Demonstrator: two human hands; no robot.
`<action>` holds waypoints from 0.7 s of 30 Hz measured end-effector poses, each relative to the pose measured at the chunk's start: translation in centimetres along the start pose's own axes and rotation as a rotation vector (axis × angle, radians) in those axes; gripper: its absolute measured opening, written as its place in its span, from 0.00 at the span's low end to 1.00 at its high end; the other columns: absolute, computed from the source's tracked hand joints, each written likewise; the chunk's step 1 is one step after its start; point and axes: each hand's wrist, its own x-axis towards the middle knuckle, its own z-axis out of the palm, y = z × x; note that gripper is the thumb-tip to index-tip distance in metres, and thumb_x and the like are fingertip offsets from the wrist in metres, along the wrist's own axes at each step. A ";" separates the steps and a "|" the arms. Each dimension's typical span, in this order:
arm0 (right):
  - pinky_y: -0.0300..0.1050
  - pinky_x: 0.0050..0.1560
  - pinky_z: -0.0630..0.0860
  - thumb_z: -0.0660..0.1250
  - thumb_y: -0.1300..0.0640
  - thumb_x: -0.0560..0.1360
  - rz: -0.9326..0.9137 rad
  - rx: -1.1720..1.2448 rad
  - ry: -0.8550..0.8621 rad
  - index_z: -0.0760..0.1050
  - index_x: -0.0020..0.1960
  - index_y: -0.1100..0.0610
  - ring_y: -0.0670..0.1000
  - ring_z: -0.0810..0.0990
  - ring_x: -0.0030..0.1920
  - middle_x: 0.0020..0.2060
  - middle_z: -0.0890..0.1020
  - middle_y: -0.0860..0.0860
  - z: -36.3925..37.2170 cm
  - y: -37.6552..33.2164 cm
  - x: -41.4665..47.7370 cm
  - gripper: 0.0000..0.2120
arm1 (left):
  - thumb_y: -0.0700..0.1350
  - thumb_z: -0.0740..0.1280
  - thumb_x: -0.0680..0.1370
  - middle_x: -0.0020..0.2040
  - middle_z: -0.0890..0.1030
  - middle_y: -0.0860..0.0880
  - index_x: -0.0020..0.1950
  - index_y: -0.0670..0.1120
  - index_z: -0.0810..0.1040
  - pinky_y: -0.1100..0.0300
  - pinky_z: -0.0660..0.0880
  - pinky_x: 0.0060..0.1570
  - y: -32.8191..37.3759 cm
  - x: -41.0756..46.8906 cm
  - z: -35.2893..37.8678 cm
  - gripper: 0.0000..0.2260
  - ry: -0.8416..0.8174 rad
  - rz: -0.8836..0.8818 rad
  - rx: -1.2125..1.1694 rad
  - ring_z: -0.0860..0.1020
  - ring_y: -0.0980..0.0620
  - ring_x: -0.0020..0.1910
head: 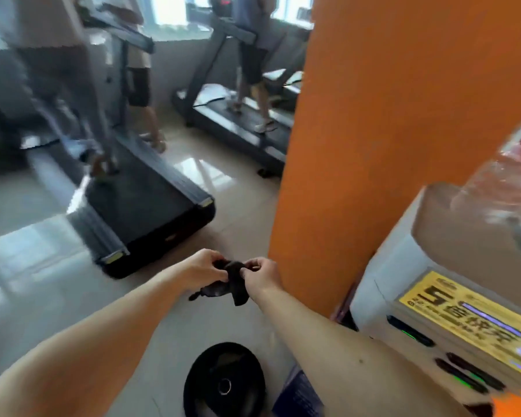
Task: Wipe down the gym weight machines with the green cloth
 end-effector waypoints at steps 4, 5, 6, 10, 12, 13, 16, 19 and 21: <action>0.53 0.54 0.81 0.70 0.60 0.76 -0.053 0.043 0.174 0.77 0.48 0.55 0.59 0.83 0.51 0.46 0.83 0.55 -4.0 -1.9 -1.2 0.03 | 0.46 0.72 0.72 0.41 0.85 0.46 0.48 0.46 0.81 0.54 0.80 0.36 6.2 0.6 -0.5 0.07 0.030 0.253 0.106 0.84 0.47 0.38; 0.51 0.51 0.80 0.69 0.60 0.77 -0.072 0.047 0.211 0.77 0.48 0.55 0.58 0.82 0.50 0.46 0.82 0.55 -5.2 -2.4 -2.0 0.02 | 0.46 0.73 0.73 0.42 0.84 0.49 0.51 0.49 0.80 0.57 0.79 0.35 7.7 0.3 -0.4 0.08 0.052 0.292 0.100 0.83 0.50 0.39; 0.48 0.47 0.77 0.68 0.60 0.78 -0.086 0.038 0.247 0.77 0.49 0.55 0.57 0.81 0.48 0.45 0.81 0.54 -6.5 -2.8 -2.9 0.01 | 0.47 0.73 0.74 0.43 0.83 0.52 0.53 0.52 0.78 0.60 0.79 0.36 9.3 -0.2 -0.4 0.10 0.071 0.328 0.090 0.82 0.54 0.39; 0.48 0.44 0.76 0.65 0.59 0.77 -0.185 -0.017 0.372 0.80 0.51 0.56 0.58 0.81 0.47 0.46 0.83 0.54 -11.7 -3.7 -6.9 0.05 | 0.43 0.72 0.75 0.41 0.83 0.51 0.49 0.55 0.77 0.49 0.82 0.42 14.4 -2.4 -0.5 0.08 0.053 0.534 0.086 0.82 0.50 0.39; 0.52 0.47 0.79 0.65 0.60 0.77 -0.234 0.009 0.408 0.80 0.51 0.57 0.59 0.81 0.48 0.46 0.84 0.56 -14.1 -4.0 -9.0 0.06 | 0.40 0.73 0.74 0.39 0.84 0.47 0.46 0.54 0.79 0.44 0.81 0.42 16.8 -4.0 -0.8 0.09 0.070 0.618 0.022 0.82 0.46 0.38; 0.51 0.48 0.79 0.65 0.61 0.77 -0.263 0.035 0.419 0.81 0.52 0.59 0.58 0.81 0.48 0.46 0.83 0.56 -15.1 -4.1 -10.2 0.07 | 0.39 0.73 0.74 0.39 0.84 0.47 0.46 0.55 0.80 0.43 0.81 0.43 17.9 -4.9 -0.8 0.10 0.089 0.659 -0.001 0.82 0.46 0.39; 0.45 0.45 0.76 0.64 0.63 0.79 -0.322 0.097 0.419 0.81 0.56 0.60 0.55 0.79 0.49 0.47 0.82 0.55 -18.1 -4.6 -13.5 0.10 | 0.41 0.73 0.73 0.42 0.83 0.52 0.47 0.57 0.81 0.49 0.81 0.45 20.9 -7.6 -0.7 0.11 0.139 0.715 -0.024 0.82 0.51 0.43; 0.44 0.53 0.78 0.65 0.64 0.78 -0.369 0.125 0.455 0.83 0.61 0.57 0.55 0.81 0.55 0.53 0.84 0.54 -20.8 -4.9 -15.9 0.15 | 0.42 0.73 0.73 0.45 0.83 0.54 0.49 0.57 0.81 0.55 0.80 0.45 23.5 -9.4 -0.4 0.10 0.154 0.788 -0.052 0.81 0.54 0.46; 0.44 0.59 0.76 0.67 0.63 0.77 -0.367 0.106 0.502 0.80 0.66 0.56 0.54 0.80 0.60 0.58 0.84 0.53 -22.3 -5.1 -17.2 0.18 | 0.43 0.73 0.74 0.46 0.82 0.55 0.51 0.56 0.81 0.60 0.78 0.43 25.2 -10.0 -0.2 0.09 0.148 0.846 -0.071 0.80 0.57 0.46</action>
